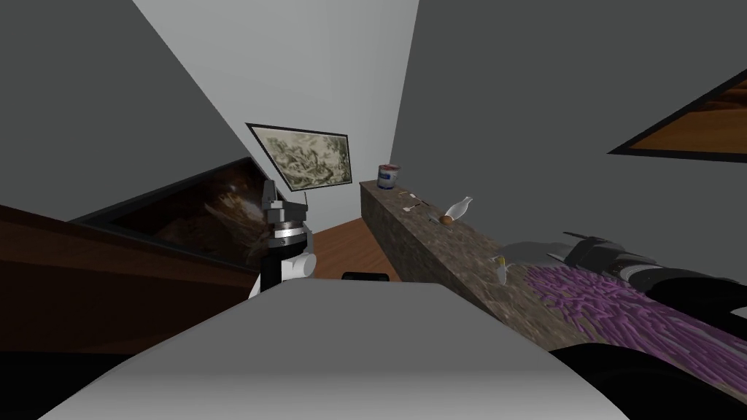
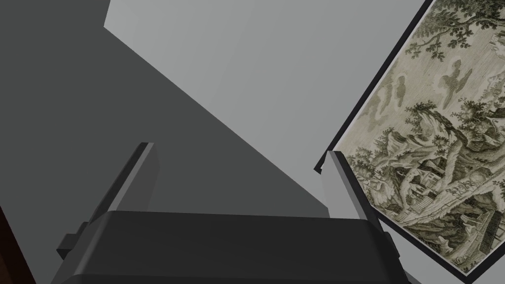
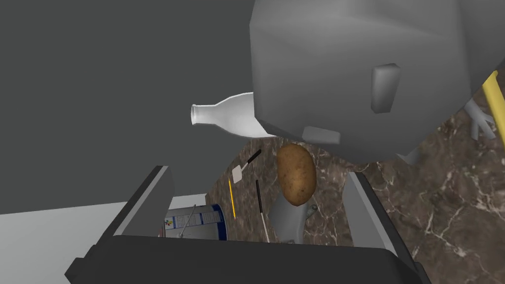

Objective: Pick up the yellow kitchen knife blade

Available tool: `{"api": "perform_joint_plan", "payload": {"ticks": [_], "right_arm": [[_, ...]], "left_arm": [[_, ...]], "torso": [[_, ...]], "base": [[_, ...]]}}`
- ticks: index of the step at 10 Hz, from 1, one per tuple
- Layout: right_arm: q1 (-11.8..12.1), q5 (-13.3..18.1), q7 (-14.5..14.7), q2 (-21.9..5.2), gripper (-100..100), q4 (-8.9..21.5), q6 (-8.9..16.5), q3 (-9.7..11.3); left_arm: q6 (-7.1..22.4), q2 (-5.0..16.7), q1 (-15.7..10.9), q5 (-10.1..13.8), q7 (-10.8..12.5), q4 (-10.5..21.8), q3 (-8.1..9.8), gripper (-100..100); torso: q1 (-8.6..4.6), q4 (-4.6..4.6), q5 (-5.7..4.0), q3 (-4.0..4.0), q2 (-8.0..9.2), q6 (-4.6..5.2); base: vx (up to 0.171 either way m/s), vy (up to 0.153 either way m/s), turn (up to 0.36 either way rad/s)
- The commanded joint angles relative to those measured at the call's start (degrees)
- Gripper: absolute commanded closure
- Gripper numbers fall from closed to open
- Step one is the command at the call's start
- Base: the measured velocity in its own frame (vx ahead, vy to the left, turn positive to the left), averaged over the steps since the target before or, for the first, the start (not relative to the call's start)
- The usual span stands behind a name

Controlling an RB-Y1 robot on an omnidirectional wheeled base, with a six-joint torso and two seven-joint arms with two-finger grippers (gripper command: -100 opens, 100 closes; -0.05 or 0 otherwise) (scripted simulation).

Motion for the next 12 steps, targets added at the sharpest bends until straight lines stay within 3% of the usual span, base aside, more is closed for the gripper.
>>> {"api": "perform_joint_plan", "payload": {"ticks": [1,6,7,12], "right_arm": [[1.8,-2.9,1.0,-2.4,-100,0.8,-0.7,-2.7],[1.8,-11.5,1.0,-2.4,-100,0.8,-0.7,-2.7],[3.6,-13.3,2.1,-5.0,-100,1.8,-1.5,-5.3],[3.6,-21.7,2.1,-5.0,-100,1.8,-1.5,-5.5]], "left_arm": [[0.0,0.0,0.0,0.0,0.0,0.0,0.0,0],[0.0,0.0,0.0,0.0,0.0,0.0,0.0,0],[0.0,0.0,0.0,0.0,0.0,0.0,0.0,0],[0.0,0.0,0.0,0.0,0.0,0.0,0.0,0]], "torso": [[0.0,0.0,0.0,0.0,0.0,0.0],[0.01,0.0,0.0,-0.01,-0.01,0.0],[0.0,0.0,-0.01,0.0,0.0,0.0],[0.0,-0.01,-0.01,-0.01,-0.01,0.0]], "base": [[0.01,-0.023,-0.194],[0.007,0.002,-0.019],[0.007,-0.02,-0.181],[0.005,0.001,-0.022]]}}
